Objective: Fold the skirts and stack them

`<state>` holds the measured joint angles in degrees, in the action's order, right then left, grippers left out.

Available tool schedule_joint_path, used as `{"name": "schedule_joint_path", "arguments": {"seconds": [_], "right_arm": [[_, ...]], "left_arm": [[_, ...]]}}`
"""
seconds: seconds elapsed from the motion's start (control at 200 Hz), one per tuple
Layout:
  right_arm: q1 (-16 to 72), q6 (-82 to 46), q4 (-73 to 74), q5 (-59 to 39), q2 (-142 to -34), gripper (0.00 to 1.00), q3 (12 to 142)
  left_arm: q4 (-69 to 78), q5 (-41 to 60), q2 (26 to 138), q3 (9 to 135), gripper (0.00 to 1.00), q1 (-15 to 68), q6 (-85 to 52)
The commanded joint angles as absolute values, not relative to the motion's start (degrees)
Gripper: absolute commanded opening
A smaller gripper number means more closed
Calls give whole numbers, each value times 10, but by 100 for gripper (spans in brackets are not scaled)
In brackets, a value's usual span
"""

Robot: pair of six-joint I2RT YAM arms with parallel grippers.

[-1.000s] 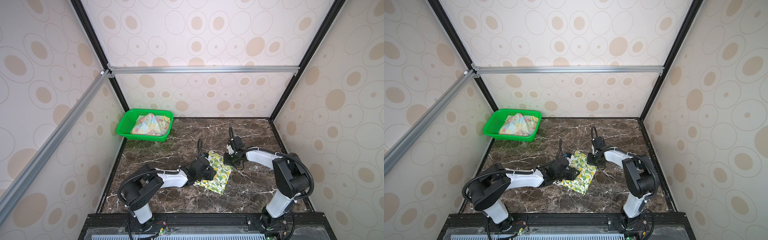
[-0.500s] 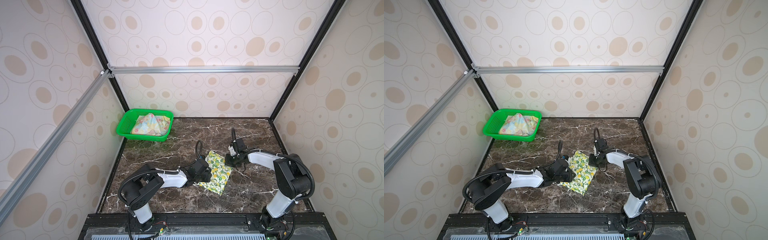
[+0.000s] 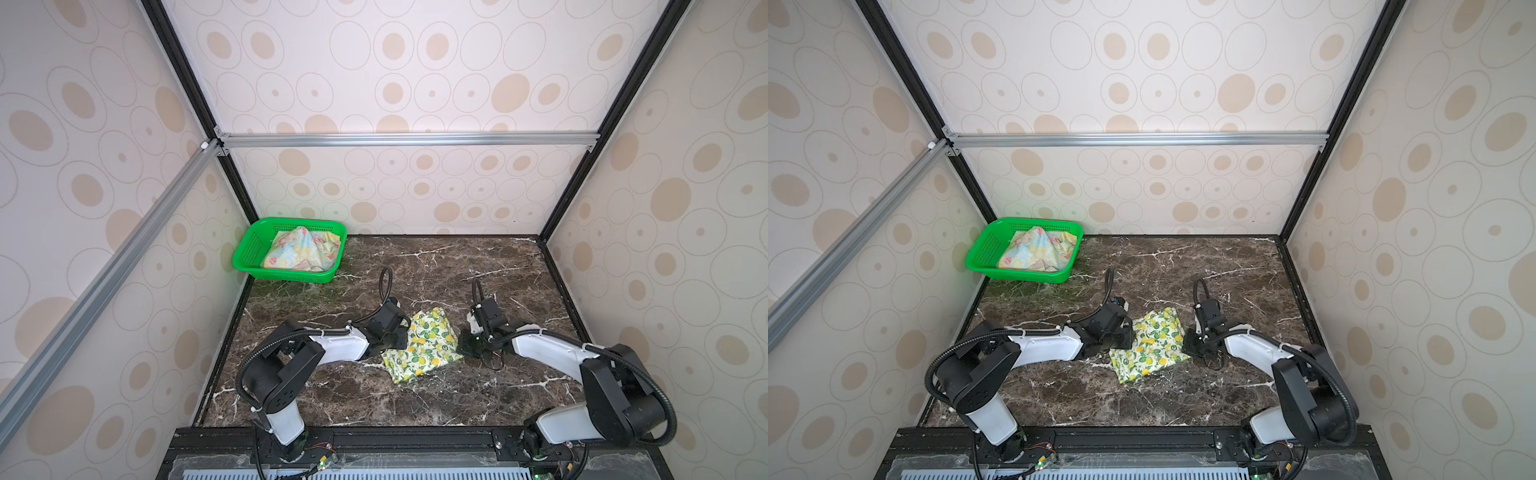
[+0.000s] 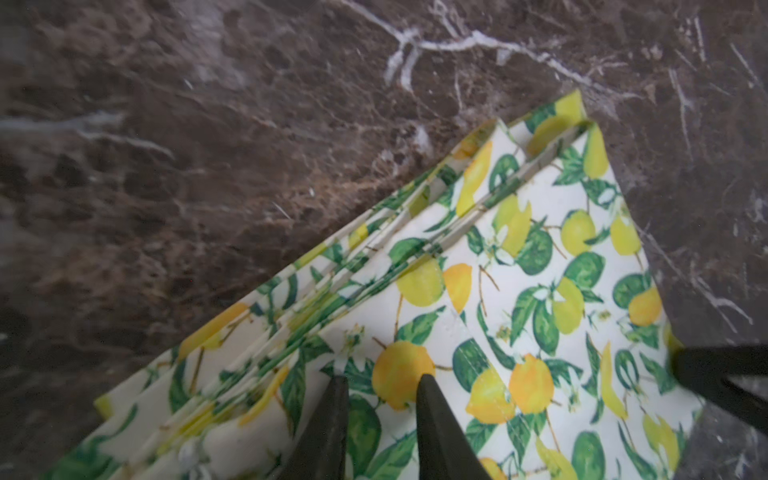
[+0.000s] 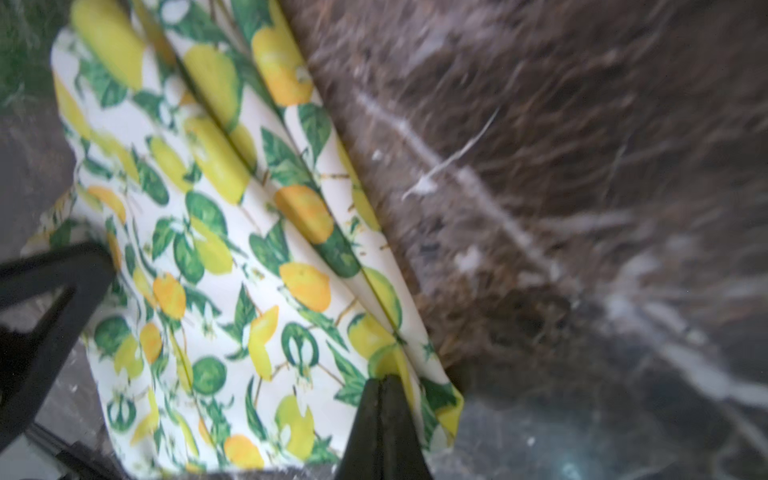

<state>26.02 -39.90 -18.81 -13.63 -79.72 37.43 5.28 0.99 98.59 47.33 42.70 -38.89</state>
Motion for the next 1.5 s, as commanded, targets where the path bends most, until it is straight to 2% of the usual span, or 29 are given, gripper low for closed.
{"name": "schedule_joint_path", "arguments": {"seconds": [0.0,0.25,0.44,0.765,1.095,1.36,1.385,1.43,1.495], "right_arm": [[311,-469,-172,-116,-778,0,364],[322,-390,-233,-89,-786,0,456],[319,-317,-224,-118,-869,0,519],[307,-305,-186,-134,-973,0,548],[327,-409,-142,-153,-928,0,447],[330,-381,-206,-145,-865,0,482],[328,-376,-216,-144,-859,6,486],[323,-369,-233,-144,-846,28,489],[310,-355,-245,-156,-828,44,485]], "left_arm": [[18,-27,1004,496,29,404,-328],[37,1,943,497,30,401,-316],[72,34,898,429,31,414,-390],[70,25,904,377,30,418,-449],[-7,-43,906,412,30,408,-397],[18,-54,868,413,30,411,-376],[24,-51,865,414,30,414,-376],[37,-43,860,417,30,418,-375],[56,-36,860,423,31,432,-377]]}}
